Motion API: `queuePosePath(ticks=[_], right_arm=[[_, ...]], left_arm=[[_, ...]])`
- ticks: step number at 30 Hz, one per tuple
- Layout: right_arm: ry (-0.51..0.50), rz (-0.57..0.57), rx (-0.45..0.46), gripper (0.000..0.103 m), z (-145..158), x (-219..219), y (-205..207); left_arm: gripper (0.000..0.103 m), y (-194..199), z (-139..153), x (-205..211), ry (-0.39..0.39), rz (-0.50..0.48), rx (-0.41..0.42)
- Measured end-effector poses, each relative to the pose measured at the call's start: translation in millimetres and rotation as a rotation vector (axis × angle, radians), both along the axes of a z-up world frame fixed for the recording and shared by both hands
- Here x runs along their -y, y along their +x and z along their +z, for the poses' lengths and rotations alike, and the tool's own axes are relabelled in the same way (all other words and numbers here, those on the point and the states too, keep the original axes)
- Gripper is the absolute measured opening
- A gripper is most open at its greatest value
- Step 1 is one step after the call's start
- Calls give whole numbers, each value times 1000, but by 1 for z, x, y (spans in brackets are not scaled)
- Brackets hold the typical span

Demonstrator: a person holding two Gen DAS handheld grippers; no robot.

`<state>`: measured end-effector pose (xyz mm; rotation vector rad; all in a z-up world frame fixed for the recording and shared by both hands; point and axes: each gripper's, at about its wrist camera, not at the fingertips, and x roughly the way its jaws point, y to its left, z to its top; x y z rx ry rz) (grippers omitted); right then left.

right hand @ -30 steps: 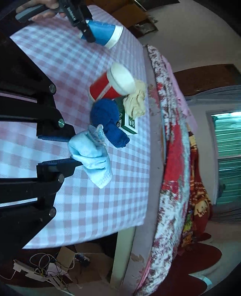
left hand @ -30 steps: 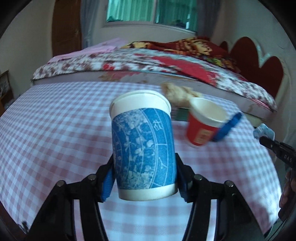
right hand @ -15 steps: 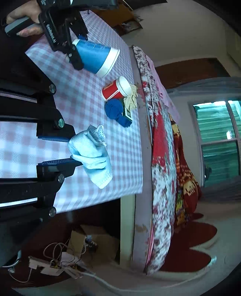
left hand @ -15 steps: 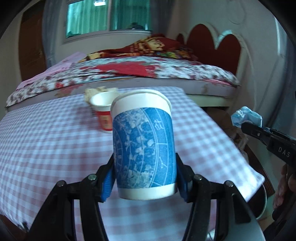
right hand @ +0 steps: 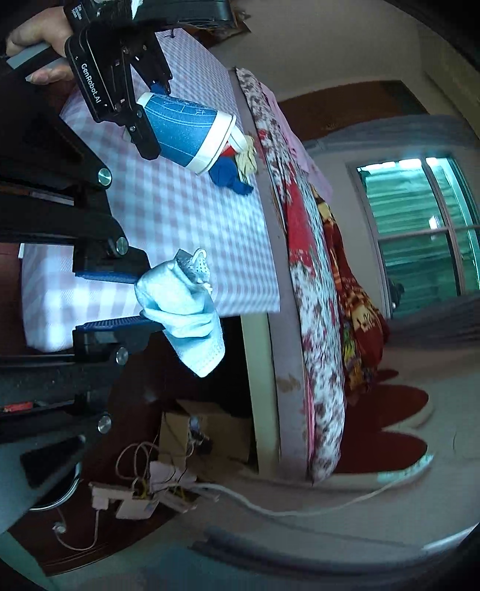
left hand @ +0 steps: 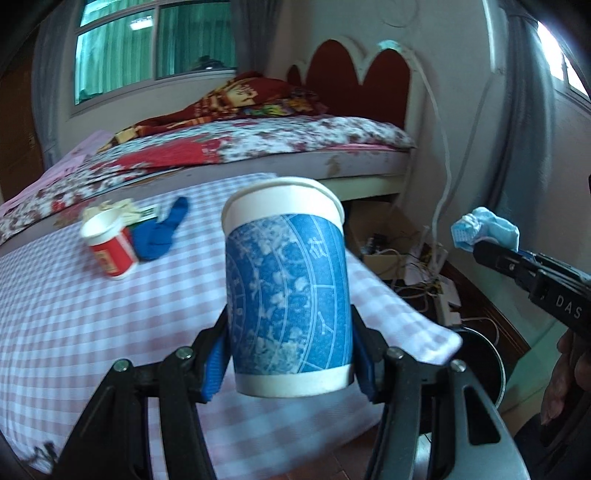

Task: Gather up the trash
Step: 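Carry sock and blue-white cup over the bin and open both tools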

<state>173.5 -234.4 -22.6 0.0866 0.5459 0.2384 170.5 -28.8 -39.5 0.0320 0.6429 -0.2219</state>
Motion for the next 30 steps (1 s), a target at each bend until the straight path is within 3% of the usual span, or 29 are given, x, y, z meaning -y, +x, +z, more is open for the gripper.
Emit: queuePosePath(ticks=[19, 30], right_arm=[[-10, -249, -71, 18, -38, 128, -59], [11, -322, -217, 18, -94, 187, -76]], left_arm=[[58, -22, -20, 144, 37, -302, -56], [58, -24, -60, 209, 22, -489, -194]])
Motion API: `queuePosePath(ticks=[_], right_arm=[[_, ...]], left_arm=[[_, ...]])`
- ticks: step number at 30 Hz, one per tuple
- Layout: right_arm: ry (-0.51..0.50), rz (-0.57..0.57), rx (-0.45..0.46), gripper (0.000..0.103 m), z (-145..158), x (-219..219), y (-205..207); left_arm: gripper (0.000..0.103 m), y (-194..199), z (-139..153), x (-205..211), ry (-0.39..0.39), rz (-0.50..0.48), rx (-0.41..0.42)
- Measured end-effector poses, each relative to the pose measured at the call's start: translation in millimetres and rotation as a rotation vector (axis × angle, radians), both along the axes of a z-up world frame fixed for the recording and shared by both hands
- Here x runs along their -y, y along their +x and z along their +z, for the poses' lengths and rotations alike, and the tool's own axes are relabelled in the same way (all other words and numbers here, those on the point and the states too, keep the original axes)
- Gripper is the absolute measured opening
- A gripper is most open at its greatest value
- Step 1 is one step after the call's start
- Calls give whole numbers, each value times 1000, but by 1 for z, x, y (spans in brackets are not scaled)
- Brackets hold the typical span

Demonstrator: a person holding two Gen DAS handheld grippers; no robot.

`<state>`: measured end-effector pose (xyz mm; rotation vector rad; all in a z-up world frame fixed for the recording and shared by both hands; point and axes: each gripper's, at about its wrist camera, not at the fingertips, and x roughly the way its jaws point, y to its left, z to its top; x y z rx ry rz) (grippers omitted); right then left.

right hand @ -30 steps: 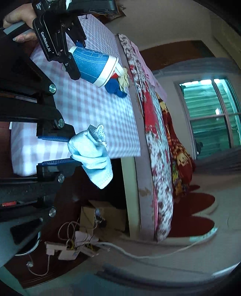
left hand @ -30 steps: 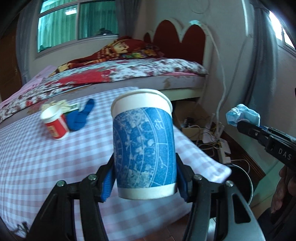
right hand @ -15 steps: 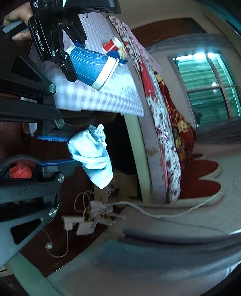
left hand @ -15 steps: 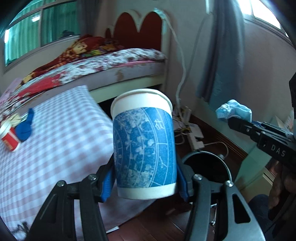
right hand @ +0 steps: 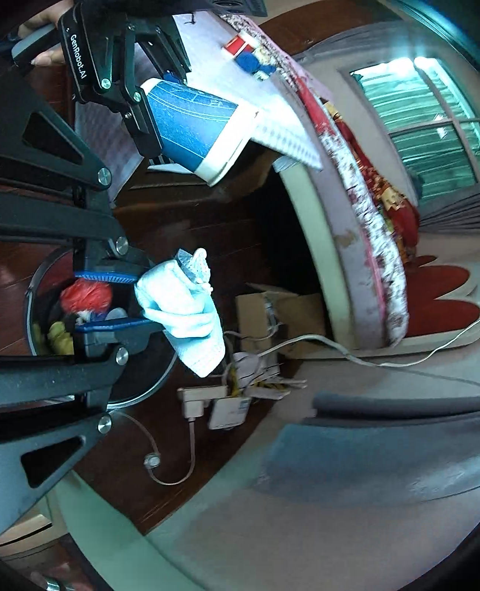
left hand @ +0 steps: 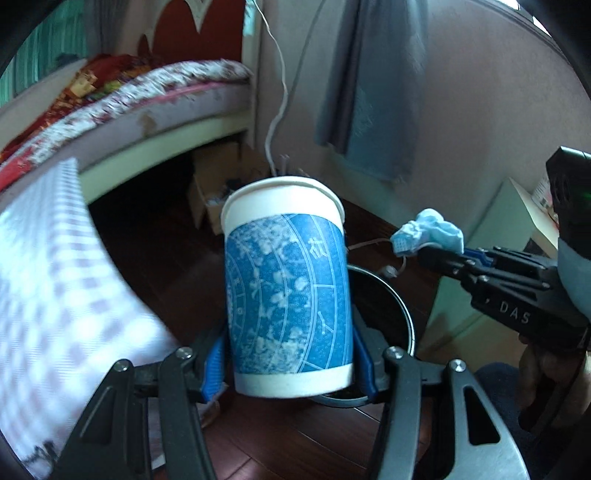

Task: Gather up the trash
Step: 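Carry sock and blue-white cup over the bin and open both tools, then move both tools back over the table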

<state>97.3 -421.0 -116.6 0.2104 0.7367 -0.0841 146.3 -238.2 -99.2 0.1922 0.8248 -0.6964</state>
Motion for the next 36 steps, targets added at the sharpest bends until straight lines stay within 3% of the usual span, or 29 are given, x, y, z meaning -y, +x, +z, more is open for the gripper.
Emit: queuePosePath(ticks=[13, 16, 17, 18, 19, 22, 24, 26, 30, 36], right_arm=[[16, 52, -183, 18, -59, 19, 21], [14, 74, -213, 18, -69, 20, 27], [8, 80, -246, 27, -76, 20, 31], [1, 77, -275, 49, -83, 21, 33], [-13, 61, -301, 59, -91, 24, 35], [-9, 25, -342, 65, -100, 31, 35], [-10, -8, -322, 83, -96, 36, 33], [-13, -35, -320, 92, -95, 39, 31], [-21, -76, -325, 102, -94, 42, 30], [-41, -95, -304, 102, -90, 41, 27]], left_arm=[[58, 20, -50, 39, 44, -91, -167], [67, 33, -57, 42, 12, -98, -216], [83, 34, -60, 42, 18, -83, -223], [90, 35, -61, 41, 22, -65, -219], [99, 33, -62, 41, 19, -58, -216], [102, 34, -67, 36, 55, -18, -201], [102, 33, -70, 34, 80, 6, -185], [102, 34, -74, 33, 110, 24, -167], [102, 33, -76, 28, 127, 43, -145], [102, 35, -78, 26, 128, 60, -139]])
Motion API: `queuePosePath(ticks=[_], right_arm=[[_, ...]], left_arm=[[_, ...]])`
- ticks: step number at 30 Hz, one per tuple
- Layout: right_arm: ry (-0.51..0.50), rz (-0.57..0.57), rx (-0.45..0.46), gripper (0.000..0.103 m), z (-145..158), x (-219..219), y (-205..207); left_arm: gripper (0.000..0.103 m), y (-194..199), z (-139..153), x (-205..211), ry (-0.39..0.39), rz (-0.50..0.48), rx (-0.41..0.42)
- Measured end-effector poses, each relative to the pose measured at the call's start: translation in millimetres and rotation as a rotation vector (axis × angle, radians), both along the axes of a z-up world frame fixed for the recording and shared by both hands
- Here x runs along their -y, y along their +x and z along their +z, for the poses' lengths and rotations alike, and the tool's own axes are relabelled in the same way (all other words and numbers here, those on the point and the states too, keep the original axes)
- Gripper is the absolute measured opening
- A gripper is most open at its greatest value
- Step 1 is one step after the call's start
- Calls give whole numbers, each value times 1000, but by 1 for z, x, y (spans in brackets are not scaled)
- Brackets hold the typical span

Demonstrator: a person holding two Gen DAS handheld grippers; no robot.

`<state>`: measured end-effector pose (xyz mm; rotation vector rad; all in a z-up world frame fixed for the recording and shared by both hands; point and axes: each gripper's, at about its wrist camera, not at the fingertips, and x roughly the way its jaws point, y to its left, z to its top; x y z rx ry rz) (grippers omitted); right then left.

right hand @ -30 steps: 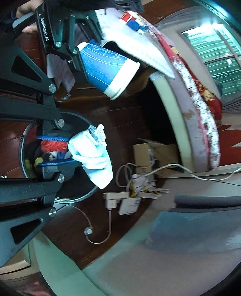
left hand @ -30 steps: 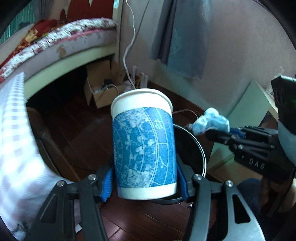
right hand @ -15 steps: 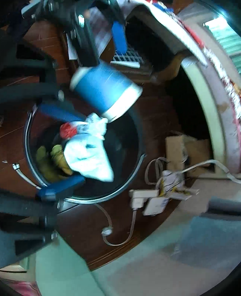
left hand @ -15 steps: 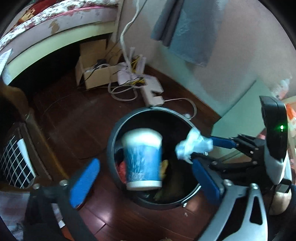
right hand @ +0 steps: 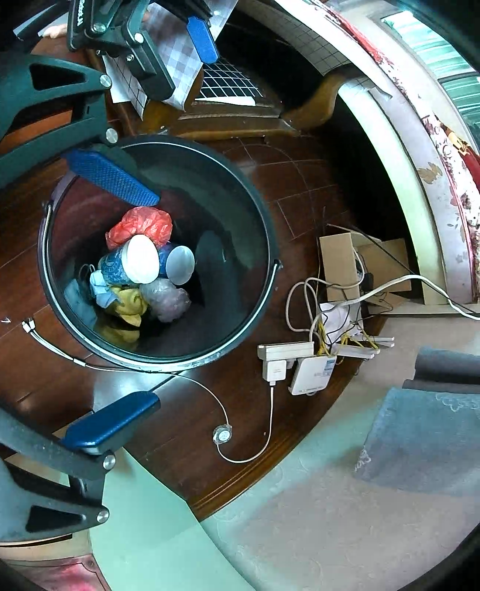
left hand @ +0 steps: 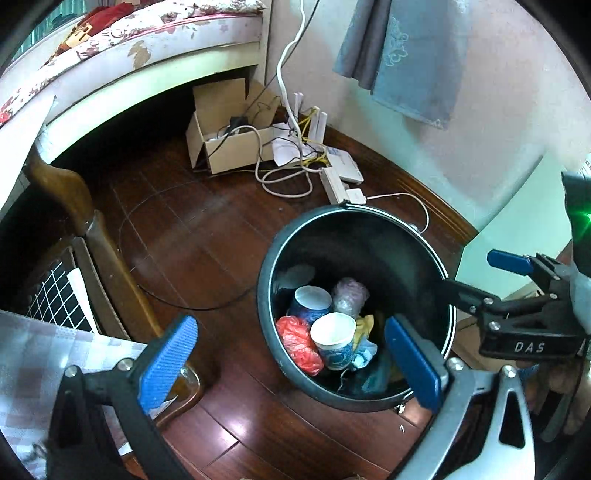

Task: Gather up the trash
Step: 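Move both tools back over the table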

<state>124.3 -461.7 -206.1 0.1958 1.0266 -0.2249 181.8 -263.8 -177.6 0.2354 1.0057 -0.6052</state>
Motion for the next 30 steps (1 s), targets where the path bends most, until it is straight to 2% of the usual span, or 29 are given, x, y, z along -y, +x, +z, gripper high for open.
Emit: queuePosePath(ticks=[6, 11, 25, 30], right_arm=[[3, 5, 12, 102, 4, -4, -2], [1, 6, 22, 102, 12, -8, -6], [-19, -18, 142, 102, 74, -13, -10], [-42, 4, 185, 102, 94, -27, -6]], left_arm=[[102, -1, 6, 1, -7, 6, 12], [102, -3, 27, 0, -47, 20, 31], [102, -7, 90, -15, -150, 33, 132], [102, -3, 110, -34, -147, 79, 196]])
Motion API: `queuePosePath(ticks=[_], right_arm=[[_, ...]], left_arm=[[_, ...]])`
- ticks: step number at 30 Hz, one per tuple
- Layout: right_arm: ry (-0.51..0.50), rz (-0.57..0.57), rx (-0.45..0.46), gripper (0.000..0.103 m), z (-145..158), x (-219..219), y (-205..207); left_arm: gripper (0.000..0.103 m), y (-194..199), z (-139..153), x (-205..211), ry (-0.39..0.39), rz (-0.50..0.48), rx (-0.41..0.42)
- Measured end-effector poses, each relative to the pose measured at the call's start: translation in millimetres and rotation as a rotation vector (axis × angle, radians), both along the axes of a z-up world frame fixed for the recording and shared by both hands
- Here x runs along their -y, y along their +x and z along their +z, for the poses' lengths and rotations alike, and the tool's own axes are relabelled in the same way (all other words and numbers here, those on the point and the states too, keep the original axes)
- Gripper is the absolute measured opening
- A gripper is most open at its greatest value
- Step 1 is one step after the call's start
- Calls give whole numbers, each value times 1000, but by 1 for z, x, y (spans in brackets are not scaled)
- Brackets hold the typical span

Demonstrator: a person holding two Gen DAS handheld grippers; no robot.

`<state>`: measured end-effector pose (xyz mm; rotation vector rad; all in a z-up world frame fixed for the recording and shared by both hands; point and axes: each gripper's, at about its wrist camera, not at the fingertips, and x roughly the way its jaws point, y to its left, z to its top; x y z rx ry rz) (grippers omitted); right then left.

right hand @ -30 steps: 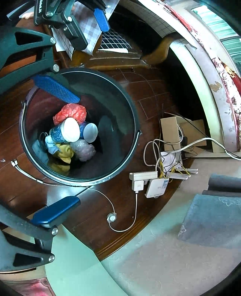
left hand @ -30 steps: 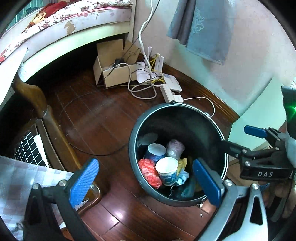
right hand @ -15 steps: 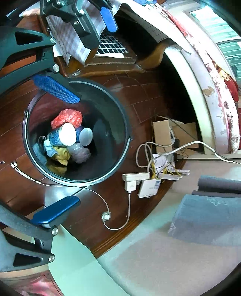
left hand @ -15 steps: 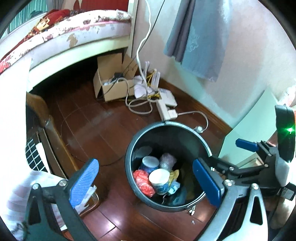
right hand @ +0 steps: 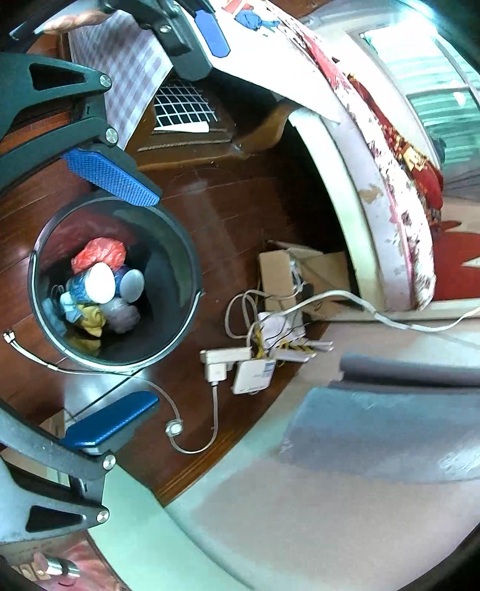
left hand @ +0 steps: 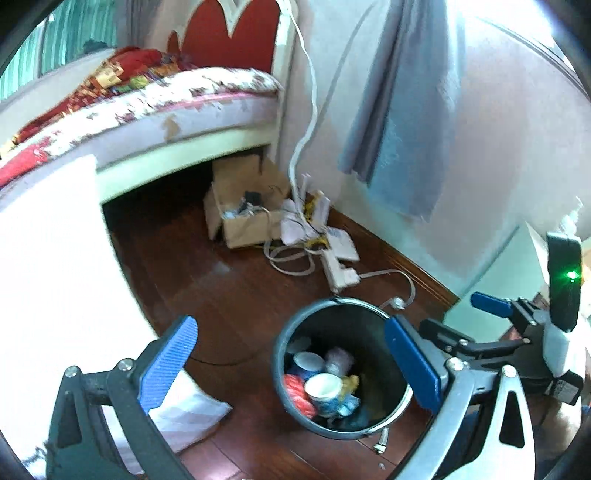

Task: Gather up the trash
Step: 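Move both tools back over the table, then grasp the red-white paper cup with the left tool while the right tool grasps the beige cloth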

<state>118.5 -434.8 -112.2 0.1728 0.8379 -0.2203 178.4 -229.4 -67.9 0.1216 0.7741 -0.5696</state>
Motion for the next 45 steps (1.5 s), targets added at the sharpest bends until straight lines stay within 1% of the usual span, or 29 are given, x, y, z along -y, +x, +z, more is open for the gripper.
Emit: queuePosePath(ticks=[3, 5, 6, 8, 10, 15, 18, 24, 26, 27, 30, 34, 36, 42, 45], right_arm=[[-7, 37, 25, 102, 12, -16, 10], [-7, 67, 41, 102, 19, -28, 20], [-8, 87, 49, 102, 23, -38, 26], [-12, 124, 63, 102, 28, -55, 37], [-15, 170, 74, 102, 34, -77, 48], [-14, 284, 88, 102, 44, -139, 76], [-22, 340, 92, 102, 48, -173, 91], [-41, 441, 106, 102, 56, -241, 128], [-45, 471, 112, 102, 59, -264, 139], [-45, 490, 115, 102, 60, -277, 145], [-53, 534, 120, 102, 63, -308, 161], [-57, 576, 119, 102, 64, -345, 180], [-62, 585, 110, 102, 62, -358, 189], [-68, 601, 85, 102, 53, -383, 214], [-66, 601, 75, 102, 48, -388, 221]], left_arm=[[102, 4, 11, -24, -18, 41, 22], [102, 7, 17, -42, -16, 76, 40], [102, 8, 19, -52, -34, 108, 46], [102, 11, 21, -74, -28, 146, 63], [102, 14, 23, -97, -25, 175, 65], [102, 19, 26, -153, -22, 285, 87], [102, 23, 25, -191, -4, 355, 101], [102, 42, 19, -280, 36, 547, 103], [102, 50, 17, -302, 53, 581, 97], [102, 56, 16, -316, 62, 613, 93], [102, 66, 15, -348, 53, 670, 99], [102, 84, 12, -373, 51, 727, 93], [101, 98, 8, -381, 47, 735, 80], [101, 132, 3, -386, 19, 713, 61], [101, 142, 4, -385, 16, 715, 75]])
